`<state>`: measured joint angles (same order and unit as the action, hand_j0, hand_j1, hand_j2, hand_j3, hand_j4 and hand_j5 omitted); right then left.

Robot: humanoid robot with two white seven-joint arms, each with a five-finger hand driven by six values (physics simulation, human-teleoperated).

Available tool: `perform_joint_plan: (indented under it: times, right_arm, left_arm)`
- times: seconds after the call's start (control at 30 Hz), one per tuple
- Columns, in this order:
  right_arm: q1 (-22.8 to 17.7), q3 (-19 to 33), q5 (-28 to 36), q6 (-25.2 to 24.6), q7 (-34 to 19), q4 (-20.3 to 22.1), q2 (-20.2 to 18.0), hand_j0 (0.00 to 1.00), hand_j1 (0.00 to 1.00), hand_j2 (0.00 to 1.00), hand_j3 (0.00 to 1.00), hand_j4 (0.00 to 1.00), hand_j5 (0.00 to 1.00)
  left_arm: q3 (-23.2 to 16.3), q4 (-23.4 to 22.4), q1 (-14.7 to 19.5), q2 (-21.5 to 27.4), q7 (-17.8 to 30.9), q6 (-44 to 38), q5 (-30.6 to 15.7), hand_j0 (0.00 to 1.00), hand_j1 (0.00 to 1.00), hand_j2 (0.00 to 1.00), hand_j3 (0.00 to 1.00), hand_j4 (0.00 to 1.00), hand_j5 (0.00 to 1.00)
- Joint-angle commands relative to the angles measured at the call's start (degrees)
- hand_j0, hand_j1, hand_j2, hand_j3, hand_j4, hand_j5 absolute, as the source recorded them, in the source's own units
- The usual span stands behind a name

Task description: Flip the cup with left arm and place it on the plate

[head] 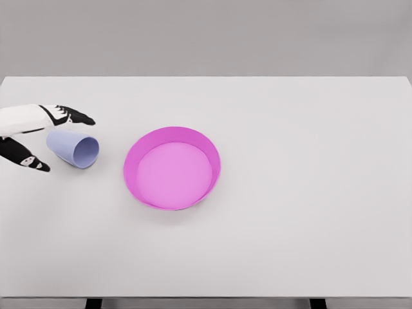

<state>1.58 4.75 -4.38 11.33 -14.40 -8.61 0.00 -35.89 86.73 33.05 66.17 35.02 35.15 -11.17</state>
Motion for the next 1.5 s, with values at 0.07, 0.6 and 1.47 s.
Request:
perform_joint_plan:
  times: [0.07, 0.6, 1.47]
  right_arm:
    - [-0.1, 0.1, 0.0, 0.0, -0.2, -0.2, 0.0, 1.0, 1.0, 1.0, 1.0, 1.0, 1.0]
    - [-0.1, -0.1, 0.0, 0.0, -0.2, -0.2, 0.0, 1.0, 1.0, 1.0, 1.0, 1.0, 1.0]
    - [-0.1, -0.1, 0.0, 0.0, -0.2, -0.2, 0.0, 1.0, 1.0, 1.0, 1.0, 1.0, 1.0]
  left_arm:
    - [-0.1, -7.1, 1.2, -3.5, 0.0, -0.1, 0.2, 1.0, 1.0, 1.0, 1.0, 1.0, 1.0]
    - [-10.1, -19.3, 7.3, -11.3, 0.0, -0.1, 5.6, 1.0, 1.0, 1.0, 1.0, 1.0, 1.0]
    - [-13.2, -27.0, 10.0, -14.5, 0.0, -0.1, 7.8, 1.0, 1.0, 1.0, 1.0, 1.0, 1.0]
